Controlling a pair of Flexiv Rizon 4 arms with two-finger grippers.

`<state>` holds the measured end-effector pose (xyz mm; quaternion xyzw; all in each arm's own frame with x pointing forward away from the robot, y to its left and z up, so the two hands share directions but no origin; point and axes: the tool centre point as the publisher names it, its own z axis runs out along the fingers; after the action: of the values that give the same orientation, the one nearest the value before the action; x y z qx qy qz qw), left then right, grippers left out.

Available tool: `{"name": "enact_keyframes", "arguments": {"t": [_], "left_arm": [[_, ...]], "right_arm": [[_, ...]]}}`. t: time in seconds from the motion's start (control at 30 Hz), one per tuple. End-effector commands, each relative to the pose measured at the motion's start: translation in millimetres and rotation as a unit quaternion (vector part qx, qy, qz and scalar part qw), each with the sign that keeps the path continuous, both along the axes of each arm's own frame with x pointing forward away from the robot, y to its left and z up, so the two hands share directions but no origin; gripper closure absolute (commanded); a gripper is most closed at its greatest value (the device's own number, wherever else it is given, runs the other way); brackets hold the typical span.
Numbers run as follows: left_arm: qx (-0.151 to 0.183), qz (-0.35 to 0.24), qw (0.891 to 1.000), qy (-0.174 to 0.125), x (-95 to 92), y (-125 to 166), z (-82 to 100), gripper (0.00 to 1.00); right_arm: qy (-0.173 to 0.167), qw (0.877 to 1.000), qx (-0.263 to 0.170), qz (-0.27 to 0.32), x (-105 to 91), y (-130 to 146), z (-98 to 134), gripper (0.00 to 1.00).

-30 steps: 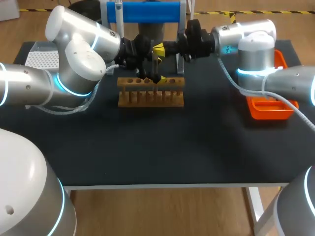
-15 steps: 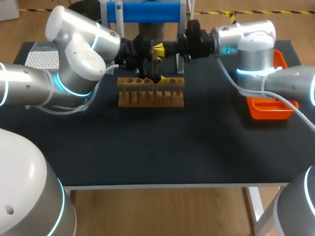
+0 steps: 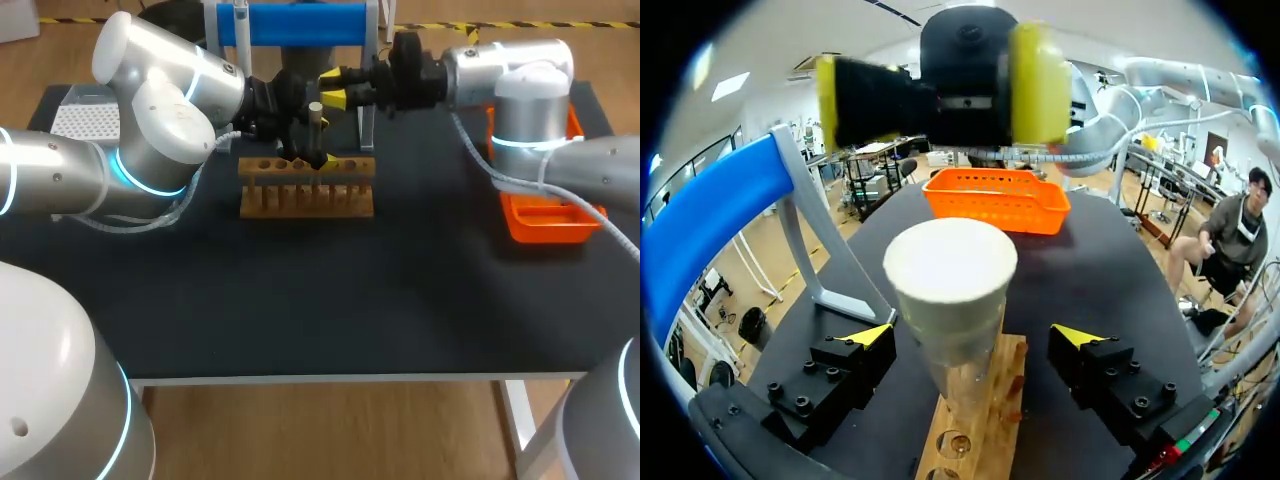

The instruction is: Invert the test tube, pick up the pipette, mount the tip to pipette, aspirate from beaker and dispense into the tube, eject the tip, return the pipette, and cap with the stopper.

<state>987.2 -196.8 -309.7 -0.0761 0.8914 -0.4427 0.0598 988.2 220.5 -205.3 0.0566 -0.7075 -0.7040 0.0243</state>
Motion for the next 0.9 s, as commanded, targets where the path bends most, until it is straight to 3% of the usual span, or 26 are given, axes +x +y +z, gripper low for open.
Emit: {"name": "enact_keyframes", "arguments": {"t": [0.03,0.3,0.67,0.9], "left_arm": [[0.001,-0.001,1.000,0.001,0.5,0.2,0.4,0.00],[0.001,-0.001,1.000,0.001,0.5,0.2,0.4,0.00],[0.001,-0.001,1.000,0.001,0.5,0.2,0.4,0.00],[0.001,-0.001,1.000,0.001,0.5,0.2,0.4,0.00]], "right_arm": [[-0.012,1.000,-0.024,-0.016,-9.8,-13.1,12.1,0.00],[-0.035,0.995,-0.085,-0.043,-12.0,-43.5,5.2,0.00],[-0.037,0.979,-0.178,-0.088,-29.6,-88.6,-46.7,0.00],[-0.037,0.979,-0.178,-0.088,-29.6,-88.6,-46.7,0.00]]}}
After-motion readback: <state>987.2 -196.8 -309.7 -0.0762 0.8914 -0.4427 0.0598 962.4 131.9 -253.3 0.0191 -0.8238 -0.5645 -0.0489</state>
